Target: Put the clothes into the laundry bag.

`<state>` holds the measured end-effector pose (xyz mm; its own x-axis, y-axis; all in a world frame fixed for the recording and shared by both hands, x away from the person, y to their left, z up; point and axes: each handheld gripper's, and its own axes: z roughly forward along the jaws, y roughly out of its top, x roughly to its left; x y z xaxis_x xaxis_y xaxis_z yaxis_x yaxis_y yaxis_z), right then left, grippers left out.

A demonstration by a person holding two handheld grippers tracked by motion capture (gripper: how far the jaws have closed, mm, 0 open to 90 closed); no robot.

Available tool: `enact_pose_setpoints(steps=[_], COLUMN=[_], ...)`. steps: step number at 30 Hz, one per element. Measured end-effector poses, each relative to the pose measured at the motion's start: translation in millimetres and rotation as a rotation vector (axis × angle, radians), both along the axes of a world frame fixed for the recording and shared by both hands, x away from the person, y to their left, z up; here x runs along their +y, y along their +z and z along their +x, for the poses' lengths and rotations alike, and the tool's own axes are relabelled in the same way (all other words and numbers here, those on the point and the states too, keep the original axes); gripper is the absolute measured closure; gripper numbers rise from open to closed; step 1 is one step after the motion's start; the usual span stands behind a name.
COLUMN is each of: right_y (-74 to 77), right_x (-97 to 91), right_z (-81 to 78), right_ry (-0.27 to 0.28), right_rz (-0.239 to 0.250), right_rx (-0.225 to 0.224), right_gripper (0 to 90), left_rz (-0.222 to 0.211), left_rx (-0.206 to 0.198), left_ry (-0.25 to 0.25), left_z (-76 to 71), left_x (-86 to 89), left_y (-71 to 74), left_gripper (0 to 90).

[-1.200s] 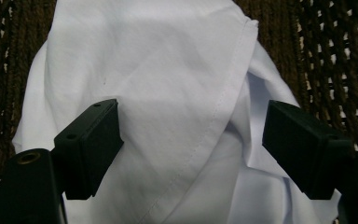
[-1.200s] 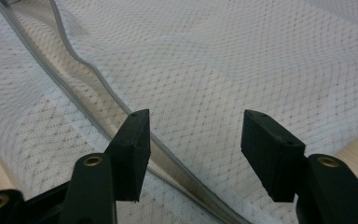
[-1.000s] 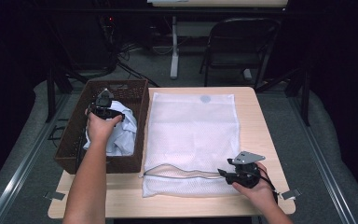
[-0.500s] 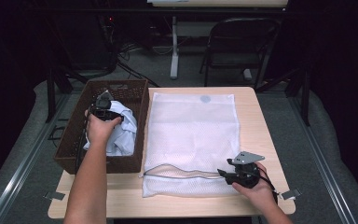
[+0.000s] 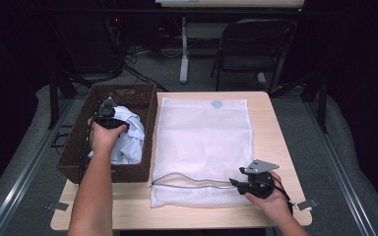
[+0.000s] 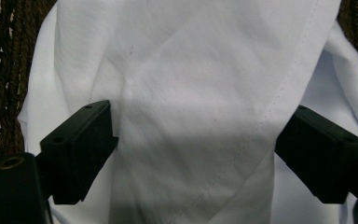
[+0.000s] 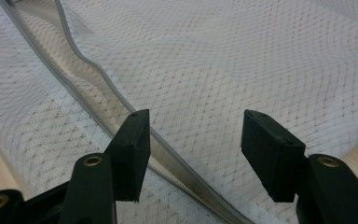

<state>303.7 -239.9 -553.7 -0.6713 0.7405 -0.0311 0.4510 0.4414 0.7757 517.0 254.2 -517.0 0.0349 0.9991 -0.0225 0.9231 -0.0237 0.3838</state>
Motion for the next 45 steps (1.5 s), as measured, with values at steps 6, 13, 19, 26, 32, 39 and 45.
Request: enact_pose_setpoints(steps=[6,13,19,26,32,39,45], right_y=[-0.2,-0.5,-0.9,-0.7,-0.5,-0.2,-0.1], right_x=[0.2,1.0,1.3,1.7,1.8,2.2,2.2], right_z=[0.1,0.0,0.2,0.1,-0.1,-0.6,-0.6], right_ry=[0.003,0.004,0.005,0.007,0.006,0.011,0.012], right_rz=[-0.004,-0.009,-0.010,-0.011,-0.011,-0.010,-0.010], right_rx=[0.000,0.002,0.002,0.001,0.000,-0.001,-0.001], right_gripper=[42.3,42.2,42.1,42.0,41.9,41.9,41.8], left_rz=[-0.018,-0.026,-0.031,-0.014,-0.003,0.012,0.014], left_rx=[0.026,0.034,0.046,0.060,0.082,0.095,0.104], left_ry=[0.008,0.005,0.008,0.004,-0.004,-0.007,-0.007], left_z=[0.2,1.0,2.1,4.2,5.8,5.9,6.0], left_x=[4.6,2.6,-0.8,-3.5,-4.1,-4.6,-3.8], left_y=[-3.9,-8.7,-10.8,-13.8,-17.6,-22.1,-24.0], left_gripper=[7.2,6.5,6.5,5.3,5.1,3.8,2.5])
